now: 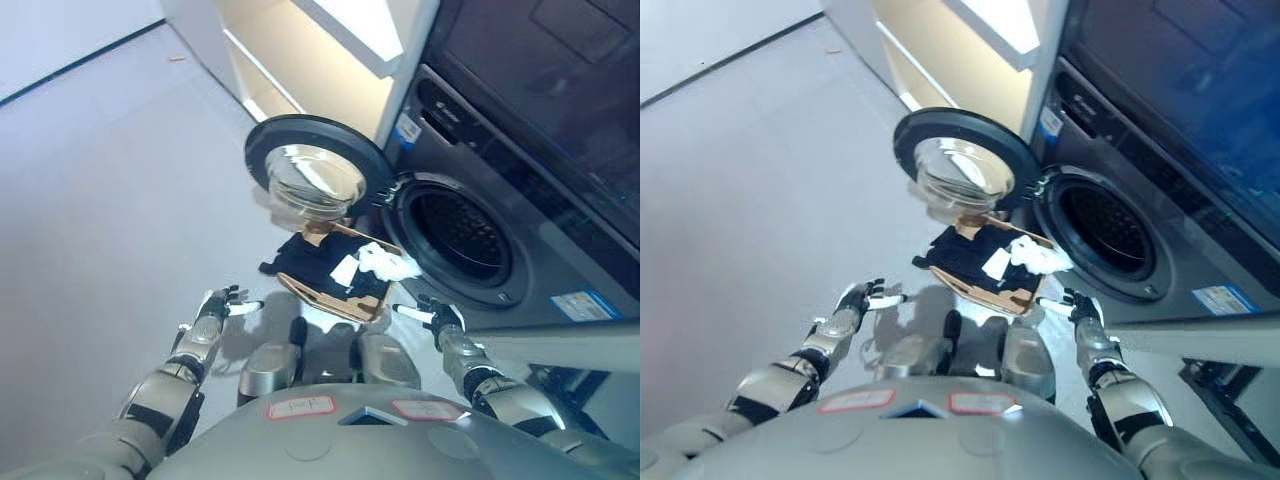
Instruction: Put the clothes in the basket into the washing machine.
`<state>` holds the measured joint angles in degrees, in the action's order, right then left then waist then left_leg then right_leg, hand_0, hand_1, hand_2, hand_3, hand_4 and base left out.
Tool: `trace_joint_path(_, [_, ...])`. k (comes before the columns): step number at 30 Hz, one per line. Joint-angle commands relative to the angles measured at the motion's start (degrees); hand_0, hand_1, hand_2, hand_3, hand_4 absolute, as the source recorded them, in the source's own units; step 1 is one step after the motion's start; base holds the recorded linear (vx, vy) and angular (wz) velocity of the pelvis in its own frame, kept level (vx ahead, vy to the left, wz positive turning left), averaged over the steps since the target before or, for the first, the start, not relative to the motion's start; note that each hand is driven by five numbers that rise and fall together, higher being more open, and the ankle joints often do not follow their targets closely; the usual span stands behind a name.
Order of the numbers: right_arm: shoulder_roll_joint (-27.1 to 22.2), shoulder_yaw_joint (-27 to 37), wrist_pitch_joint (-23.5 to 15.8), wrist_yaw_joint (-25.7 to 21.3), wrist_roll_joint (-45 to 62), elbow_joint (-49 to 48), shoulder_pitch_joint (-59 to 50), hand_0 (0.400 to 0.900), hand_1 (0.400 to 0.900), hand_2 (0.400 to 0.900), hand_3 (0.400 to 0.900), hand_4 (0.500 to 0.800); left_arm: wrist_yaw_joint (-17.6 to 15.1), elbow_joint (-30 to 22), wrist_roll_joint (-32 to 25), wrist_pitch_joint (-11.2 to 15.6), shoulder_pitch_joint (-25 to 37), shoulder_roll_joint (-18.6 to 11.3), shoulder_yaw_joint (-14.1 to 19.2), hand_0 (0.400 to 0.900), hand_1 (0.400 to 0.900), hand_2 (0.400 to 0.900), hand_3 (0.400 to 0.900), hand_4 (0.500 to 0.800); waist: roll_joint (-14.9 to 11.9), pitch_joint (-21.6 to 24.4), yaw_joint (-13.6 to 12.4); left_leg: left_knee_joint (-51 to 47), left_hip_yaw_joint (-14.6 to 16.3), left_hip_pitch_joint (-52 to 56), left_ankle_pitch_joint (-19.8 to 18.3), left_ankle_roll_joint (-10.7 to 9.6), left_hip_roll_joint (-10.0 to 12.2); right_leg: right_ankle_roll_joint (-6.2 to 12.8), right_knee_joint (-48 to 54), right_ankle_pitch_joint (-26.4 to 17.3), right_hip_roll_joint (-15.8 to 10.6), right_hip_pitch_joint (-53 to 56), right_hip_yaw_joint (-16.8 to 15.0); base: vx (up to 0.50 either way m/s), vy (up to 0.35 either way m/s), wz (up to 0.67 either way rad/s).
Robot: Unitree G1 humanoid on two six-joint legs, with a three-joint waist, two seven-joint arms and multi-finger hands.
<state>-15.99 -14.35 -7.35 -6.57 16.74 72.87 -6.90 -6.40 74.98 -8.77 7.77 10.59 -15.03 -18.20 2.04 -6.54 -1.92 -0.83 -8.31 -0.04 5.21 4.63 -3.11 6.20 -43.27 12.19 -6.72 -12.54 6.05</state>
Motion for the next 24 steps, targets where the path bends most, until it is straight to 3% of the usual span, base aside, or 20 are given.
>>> trace_joint_path(1, [-3.29,0.50,-1.17,-0.74,-2.01,-2.46,-1.91,0.900,0.900,0.900,0.900,0.800,-0.53,1.20,1.44,1.49,-1.27,-3.26,0.31,0.900,0.900,0.900,0.900,0.800,-3.25,0.95,0.49,-0.57,1.89,-0.12,-2.73,-3.02,0.11,-0.19,24.63,-14.33,-1.05,1.96,0.45,0.29,-0.194,0.38])
trace_joint_path(3, [-3.32,0.47,-1.01,-0.64,-2.38,-2.76,-1.87,0.900,0.900,0.900,0.900,0.800,-0.50,1.66,1.58,1.43,-1.50,-3.33,0.61,0.900,0.900,0.900,0.900,0.800,-3.76,1.18,0.62,-1.01,1.66,0.73,-3.24,-3.39,0.01,0.13,30.02,-15.20,-1.07,2.77,0.86,0.27,-0.199,0.31])
trace_joint_path(4, [-3.40,-0.57,-0.71,-0.31,-4.68,-2.48,-1.46,0.900,0.900,0.900,0.900,0.800,-0.23,2.38,2.45,1.41,-2.07,-3.20,1.34,0.900,0.900,0.900,0.900,0.800,-5.67,2.14,-0.34,0.07,2.06,0.16,-4.96,-3.97,-0.81,0.65,39.50,-16.62,-2.12,7.17,1.71,0.24,-0.198,0.31])
trace_joint_path(6, [-3.43,-0.90,-0.92,-0.09,-5.12,-1.94,-1.19,0.900,0.900,0.900,0.900,0.800,-0.17,2.66,2.65,1.38,-2.78,-2.89,1.73,0.900,0.900,0.900,0.900,0.800,-6.22,2.66,-0.51,0.26,1.99,0.42,-5.27,-4.24,-0.78,0.33,40.48,-16.31,-1.39,8.93,0.30,0.19,-0.168,0.30])
trace_joint_path(14, [-6.23,-8.72,-0.49,-1.13,-19.77,-2.25,-2.26,0.900,0.900,0.900,0.900,0.800,1.14,2.82,6.54,1.18,-3.90,-1.56,0.64,0.900,0.900,0.900,0.900,0.800,-8.37,4.21,-1.06,-0.05,2.59,-0.70,-5.76,-6.71,1.77,-0.11,43.62,-15.01,-0.64,12.30,7.28,0.10,-0.110,0.38])
trace_joint_path(19, [-10.33,-19.85,-0.39,-3.25,-36.21,-7.33,-9.13,0.900,0.900,0.900,0.900,0.800,-0.65,-0.11,6.66,2.48,-1.29,-3.17,-0.54,0.900,0.900,0.900,0.900,0.800,-8.59,0.55,-1.05,2.92,3.37,-5.63,-5.87,-6.98,2.24,-0.49,40.43,-14.00,-0.99,7.94,7.58,-0.12,-0.044,0.10])
trace_joint_path(23, [-12.10,-25.98,0.10,-4.71,-39.88,-8.73,-17.15,0.900,0.900,0.900,0.900,0.800,-3.79,-2.89,2.60,3.55,5.80,-3.79,-2.63,0.900,0.900,0.900,0.900,0.800,-7.93,-5.71,-0.84,9.49,3.00,-16.62,-5.26,-7.64,1.61,-1.41,34.84,-13.78,-2.13,-2.32,8.44,-0.35,-0.022,0.29])
trace_joint_path(24, [-12.07,-25.99,0.08,-4.71,-39.86,-8.64,-17.32,0.900,0.900,0.900,0.900,0.800,-3.78,-2.82,2.57,3.56,5.97,-3.79,-2.59,0.900,0.900,0.900,0.900,0.800,-7.92,-5.45,-0.70,9.89,2.93,-17.29,-5.36,-7.64,1.56,-1.41,34.52,-13.68,-2.19,-2.90,8.48,-0.25,0.004,0.22])
